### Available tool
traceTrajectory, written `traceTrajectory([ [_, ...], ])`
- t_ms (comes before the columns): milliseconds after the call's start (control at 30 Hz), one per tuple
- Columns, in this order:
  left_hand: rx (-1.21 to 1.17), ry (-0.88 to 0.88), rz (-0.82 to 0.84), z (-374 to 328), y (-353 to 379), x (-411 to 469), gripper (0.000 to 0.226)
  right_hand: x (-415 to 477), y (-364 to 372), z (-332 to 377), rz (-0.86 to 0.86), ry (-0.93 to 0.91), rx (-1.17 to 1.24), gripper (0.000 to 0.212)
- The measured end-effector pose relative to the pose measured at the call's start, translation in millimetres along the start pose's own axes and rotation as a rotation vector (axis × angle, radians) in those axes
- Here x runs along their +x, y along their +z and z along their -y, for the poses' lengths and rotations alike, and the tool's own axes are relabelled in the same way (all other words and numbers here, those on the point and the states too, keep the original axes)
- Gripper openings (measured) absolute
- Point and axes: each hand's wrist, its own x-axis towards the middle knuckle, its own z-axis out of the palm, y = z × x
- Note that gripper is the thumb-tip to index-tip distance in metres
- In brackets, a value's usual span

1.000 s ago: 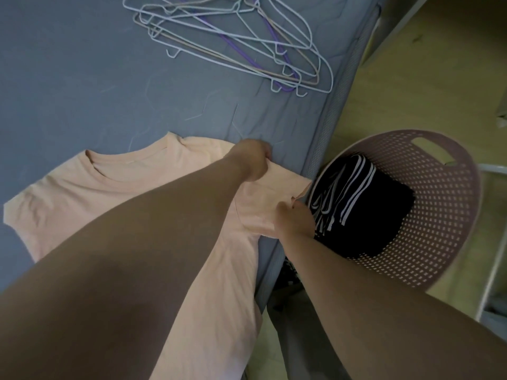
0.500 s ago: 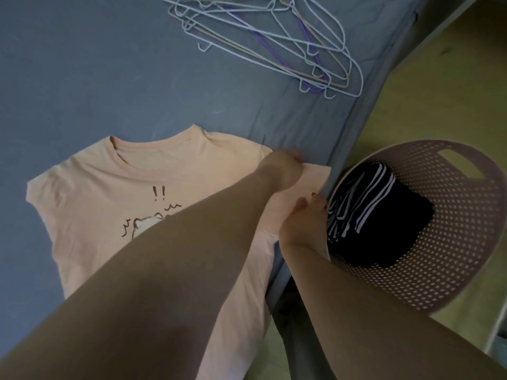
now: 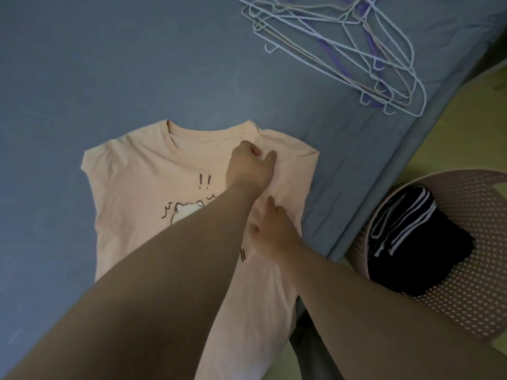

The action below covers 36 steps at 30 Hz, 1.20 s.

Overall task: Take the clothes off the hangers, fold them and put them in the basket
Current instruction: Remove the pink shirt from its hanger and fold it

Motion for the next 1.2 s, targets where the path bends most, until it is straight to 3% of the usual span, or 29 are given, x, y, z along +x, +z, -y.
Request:
traceTrajectory([
  [67,0.052,-0.059,-0.149,33.8,-26.9,10.0,0.021,5.1,6.1,5.0,0.018,0.030,-0.074,0.069],
  [200,0.248,-0.251,-0.394,109.7,-82.2,15.8,0.031,9.2,16.0,31.2,-0.275,-0.061,-0.188,0.042],
  [300,0.304,-0.406,-0.604,154.6,-122.3,21.4,0.040,24.4,38.9,72.1,-0.200,-0.201,-0.206,0.044],
  [400,0.178,-0.585,-0.728,192.2,-160.8,37.2,0.047,39.6,59.5,113.0,-0.116,-0.313,-0.221,0.046],
  [567,-0.227,-0.717,-0.494,251.2,-210.8,49.7,0.040,52.8,89.3,161.8,-0.080,-0.477,-0.318,0.043],
  [700,-0.295,-0.701,-0.393,256.4,-212.8,44.1,0.073,59.3,100.3,181.8,-0.062,-0.514,-0.322,0.046],
  [833,-0.548,-0.735,-0.269,247.0,-212.5,41.7,0.083,62.4,102.9,194.0,-0.069,-0.474,-0.286,0.043],
  [1067,-0.894,-0.647,-0.049,248.4,-232.9,36.1,0.045,59.1,107.2,188.7,0.020,-0.402,-0.291,0.042],
  [1200,-1.092,-0.645,-0.062,237.9,-246.2,39.1,0.057,62.9,112.0,180.6,0.040,-0.350,-0.278,0.043],
])
